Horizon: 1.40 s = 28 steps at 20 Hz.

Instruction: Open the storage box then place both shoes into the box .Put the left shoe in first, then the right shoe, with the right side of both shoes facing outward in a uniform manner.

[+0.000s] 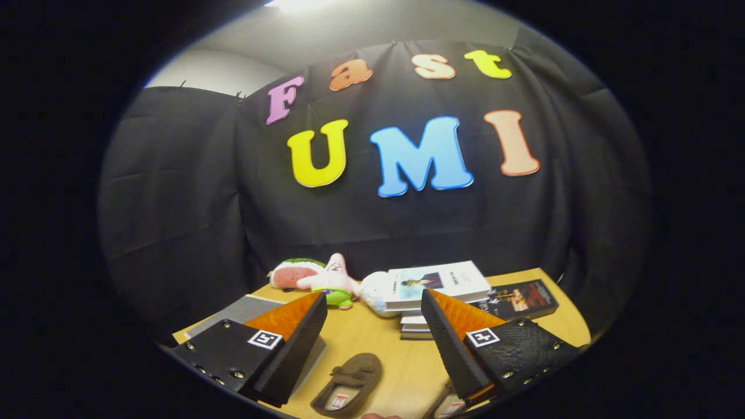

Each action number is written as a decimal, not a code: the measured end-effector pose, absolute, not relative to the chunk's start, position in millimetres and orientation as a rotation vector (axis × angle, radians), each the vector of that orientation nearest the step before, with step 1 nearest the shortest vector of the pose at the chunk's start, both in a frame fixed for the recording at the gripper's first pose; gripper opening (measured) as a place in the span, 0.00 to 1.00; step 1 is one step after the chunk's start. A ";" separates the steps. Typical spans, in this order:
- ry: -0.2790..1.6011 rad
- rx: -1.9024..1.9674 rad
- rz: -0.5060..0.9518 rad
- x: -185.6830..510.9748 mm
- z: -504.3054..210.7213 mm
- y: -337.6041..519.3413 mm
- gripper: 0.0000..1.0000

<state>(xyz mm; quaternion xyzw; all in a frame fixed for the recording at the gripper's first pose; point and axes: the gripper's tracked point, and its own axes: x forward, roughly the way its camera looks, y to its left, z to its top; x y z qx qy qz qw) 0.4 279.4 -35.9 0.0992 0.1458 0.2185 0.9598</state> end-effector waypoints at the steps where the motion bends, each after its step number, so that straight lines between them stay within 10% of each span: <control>1: 0.349 0.235 0.499 -3.0 -45.9 291.6 0.99; 28: 1.126 0.884 1.117 -74.6 -167.2 422.1 0.95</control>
